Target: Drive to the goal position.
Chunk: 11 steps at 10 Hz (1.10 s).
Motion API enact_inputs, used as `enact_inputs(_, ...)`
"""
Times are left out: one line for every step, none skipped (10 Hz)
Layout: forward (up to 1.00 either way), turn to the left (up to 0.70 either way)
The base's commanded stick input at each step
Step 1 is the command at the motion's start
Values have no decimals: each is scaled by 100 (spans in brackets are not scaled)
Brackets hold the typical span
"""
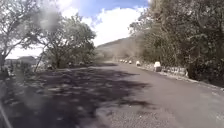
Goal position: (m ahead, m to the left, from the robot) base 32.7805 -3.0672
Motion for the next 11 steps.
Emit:
enact_inputs(0,0)
enact_inputs(0,0)
enact_inputs(0,0)
enact_inputs(52,0)
enact_inputs(65,0)
enact_inputs(70,0)
enact_inputs(70,0)
enact_inputs(70,0)
enact_inputs(70,0)
enact_inputs(70,0)
enact_inputs(70,0)
